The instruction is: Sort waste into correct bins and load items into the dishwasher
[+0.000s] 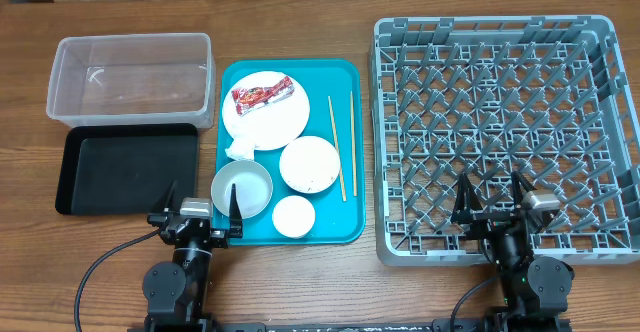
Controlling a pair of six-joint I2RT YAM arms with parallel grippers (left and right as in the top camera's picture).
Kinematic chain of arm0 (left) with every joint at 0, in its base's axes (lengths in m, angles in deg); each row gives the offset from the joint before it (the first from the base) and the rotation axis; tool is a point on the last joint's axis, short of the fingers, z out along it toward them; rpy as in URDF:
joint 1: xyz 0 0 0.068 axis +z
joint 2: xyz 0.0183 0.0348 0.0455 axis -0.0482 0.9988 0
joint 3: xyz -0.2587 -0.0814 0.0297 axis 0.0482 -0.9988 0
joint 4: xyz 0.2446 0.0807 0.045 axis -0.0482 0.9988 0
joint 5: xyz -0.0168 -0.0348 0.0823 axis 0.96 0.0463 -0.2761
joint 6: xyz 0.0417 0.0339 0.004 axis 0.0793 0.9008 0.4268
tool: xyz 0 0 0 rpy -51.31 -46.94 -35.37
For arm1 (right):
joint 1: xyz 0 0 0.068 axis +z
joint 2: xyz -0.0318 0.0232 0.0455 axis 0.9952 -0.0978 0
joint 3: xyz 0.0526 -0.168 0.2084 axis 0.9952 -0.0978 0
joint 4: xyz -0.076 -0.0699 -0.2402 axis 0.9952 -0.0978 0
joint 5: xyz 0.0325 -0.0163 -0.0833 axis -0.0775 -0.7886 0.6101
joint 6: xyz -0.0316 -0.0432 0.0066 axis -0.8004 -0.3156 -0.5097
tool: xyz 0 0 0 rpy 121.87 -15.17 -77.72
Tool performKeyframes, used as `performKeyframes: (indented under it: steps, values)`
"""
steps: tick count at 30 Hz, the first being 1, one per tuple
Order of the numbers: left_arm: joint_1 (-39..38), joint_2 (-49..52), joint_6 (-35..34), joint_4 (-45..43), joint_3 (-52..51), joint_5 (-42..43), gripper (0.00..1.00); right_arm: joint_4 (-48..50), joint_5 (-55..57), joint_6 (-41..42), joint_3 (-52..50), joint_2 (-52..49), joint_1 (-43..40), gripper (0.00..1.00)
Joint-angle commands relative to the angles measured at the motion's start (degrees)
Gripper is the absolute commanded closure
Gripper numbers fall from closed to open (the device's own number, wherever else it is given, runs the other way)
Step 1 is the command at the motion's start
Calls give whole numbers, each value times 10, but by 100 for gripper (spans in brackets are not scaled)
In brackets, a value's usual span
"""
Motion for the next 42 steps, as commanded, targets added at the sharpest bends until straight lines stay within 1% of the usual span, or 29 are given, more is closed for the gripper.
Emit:
performKeyframes:
  steps: [1, 20, 23, 26, 29, 33, 36, 38, 40, 42]
  values:
    - [3, -7, 11, 0, -3, -4, 0, 3, -1, -1, -6, 4, -2, 0]
    - [3, -7, 11, 0, -3, -4, 0, 3, -1, -1, -6, 4, -2, 0]
    - [3, -7, 11, 0, -3, -4, 0, 16, 3, -1, -6, 4, -2, 0]
    - [3, -7, 37, 0, -3, -33, 0, 14, 3, -1, -6, 5, -2, 0]
    - [3, -7, 38, 0, -3, -32, 0, 18, 5, -1, -6, 4, -2, 0]
    - [3, -7, 43, -3, -3, -35, 0, 50, -17, 0, -6, 5, -2, 0]
    - [3, -7, 34, -45, -2, 26, 0, 83, -49, 0, 0, 4, -2, 0]
    - [3, -7, 34, -72, 9, 59, 0, 79, -61, 0, 19, 4, -2, 0]
    - [3, -6, 33, -73, 31, 67, 0, 63, -64, -1, 46, 2, -2, 0]
    - [3, 15, 34, -48, 94, 70, 0, 18, -63, -15, 107, -14, -2, 0]
